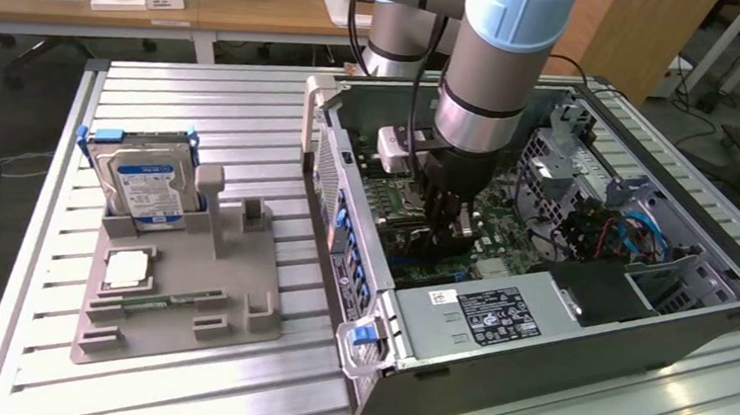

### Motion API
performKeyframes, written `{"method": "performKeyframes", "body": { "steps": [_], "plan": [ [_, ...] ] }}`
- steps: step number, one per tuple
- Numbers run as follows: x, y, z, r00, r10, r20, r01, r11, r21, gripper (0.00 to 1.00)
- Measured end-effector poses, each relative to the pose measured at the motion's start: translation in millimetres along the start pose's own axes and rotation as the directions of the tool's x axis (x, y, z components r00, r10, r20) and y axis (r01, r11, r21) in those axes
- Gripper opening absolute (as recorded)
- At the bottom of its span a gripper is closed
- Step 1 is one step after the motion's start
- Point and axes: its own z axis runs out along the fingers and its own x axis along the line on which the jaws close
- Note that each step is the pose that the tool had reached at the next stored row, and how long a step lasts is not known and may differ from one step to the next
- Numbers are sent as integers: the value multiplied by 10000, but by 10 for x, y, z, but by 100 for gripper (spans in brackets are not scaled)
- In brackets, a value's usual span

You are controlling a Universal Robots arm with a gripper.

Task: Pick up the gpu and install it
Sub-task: 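Insert the gpu into the slot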

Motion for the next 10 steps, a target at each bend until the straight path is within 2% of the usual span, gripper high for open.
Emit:
{"method": "performKeyframes", "body": {
  "steps": [10],
  "plan": [
    [-1,0,4,10000,2,12,-2,10000,3,28]
  ]
}}
